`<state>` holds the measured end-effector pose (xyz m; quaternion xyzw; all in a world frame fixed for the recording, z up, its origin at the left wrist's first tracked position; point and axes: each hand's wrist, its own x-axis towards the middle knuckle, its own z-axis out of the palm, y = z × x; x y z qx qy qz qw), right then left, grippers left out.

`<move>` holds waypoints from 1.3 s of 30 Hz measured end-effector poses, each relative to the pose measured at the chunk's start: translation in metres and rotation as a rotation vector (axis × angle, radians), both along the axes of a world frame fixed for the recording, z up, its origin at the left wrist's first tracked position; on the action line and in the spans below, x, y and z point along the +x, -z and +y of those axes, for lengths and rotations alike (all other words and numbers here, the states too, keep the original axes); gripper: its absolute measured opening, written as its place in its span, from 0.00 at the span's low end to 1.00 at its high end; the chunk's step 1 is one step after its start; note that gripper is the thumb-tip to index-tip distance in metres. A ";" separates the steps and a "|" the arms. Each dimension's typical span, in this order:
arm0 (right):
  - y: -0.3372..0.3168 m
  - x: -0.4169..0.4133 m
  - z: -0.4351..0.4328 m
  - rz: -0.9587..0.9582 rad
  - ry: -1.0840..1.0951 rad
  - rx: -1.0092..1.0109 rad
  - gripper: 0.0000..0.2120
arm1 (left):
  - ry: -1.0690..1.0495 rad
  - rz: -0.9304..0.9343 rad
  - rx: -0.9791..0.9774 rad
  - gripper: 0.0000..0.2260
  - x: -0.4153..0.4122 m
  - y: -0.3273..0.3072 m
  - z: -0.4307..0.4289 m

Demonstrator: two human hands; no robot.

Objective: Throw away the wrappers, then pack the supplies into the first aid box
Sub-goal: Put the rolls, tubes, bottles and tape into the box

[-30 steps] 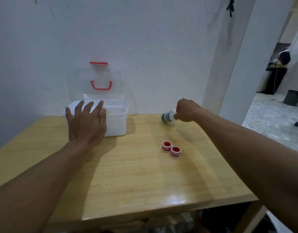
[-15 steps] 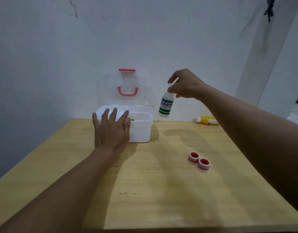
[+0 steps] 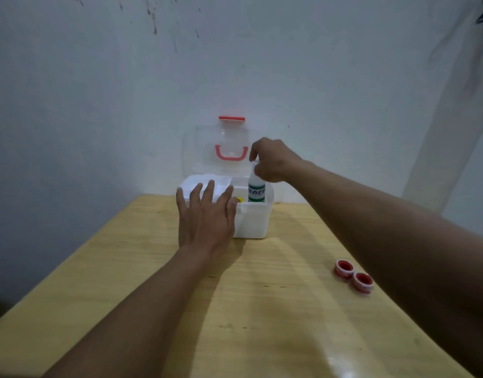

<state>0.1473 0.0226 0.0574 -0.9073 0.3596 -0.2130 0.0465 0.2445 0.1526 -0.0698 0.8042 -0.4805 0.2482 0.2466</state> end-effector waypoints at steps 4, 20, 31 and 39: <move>0.015 0.004 -0.005 0.108 -0.005 -0.034 0.16 | -0.004 -0.008 -0.007 0.25 0.002 0.001 0.002; 0.007 -0.066 -0.047 0.009 0.049 -0.038 0.20 | -0.035 -0.005 -0.043 0.25 -0.005 -0.007 -0.006; 0.047 -0.162 -0.112 0.348 0.295 -0.018 0.17 | -0.007 -0.025 -0.087 0.24 -0.015 0.003 -0.011; 0.077 -0.170 -0.139 0.451 0.288 -0.110 0.16 | -0.010 -0.048 -0.109 0.25 -0.013 0.002 -0.010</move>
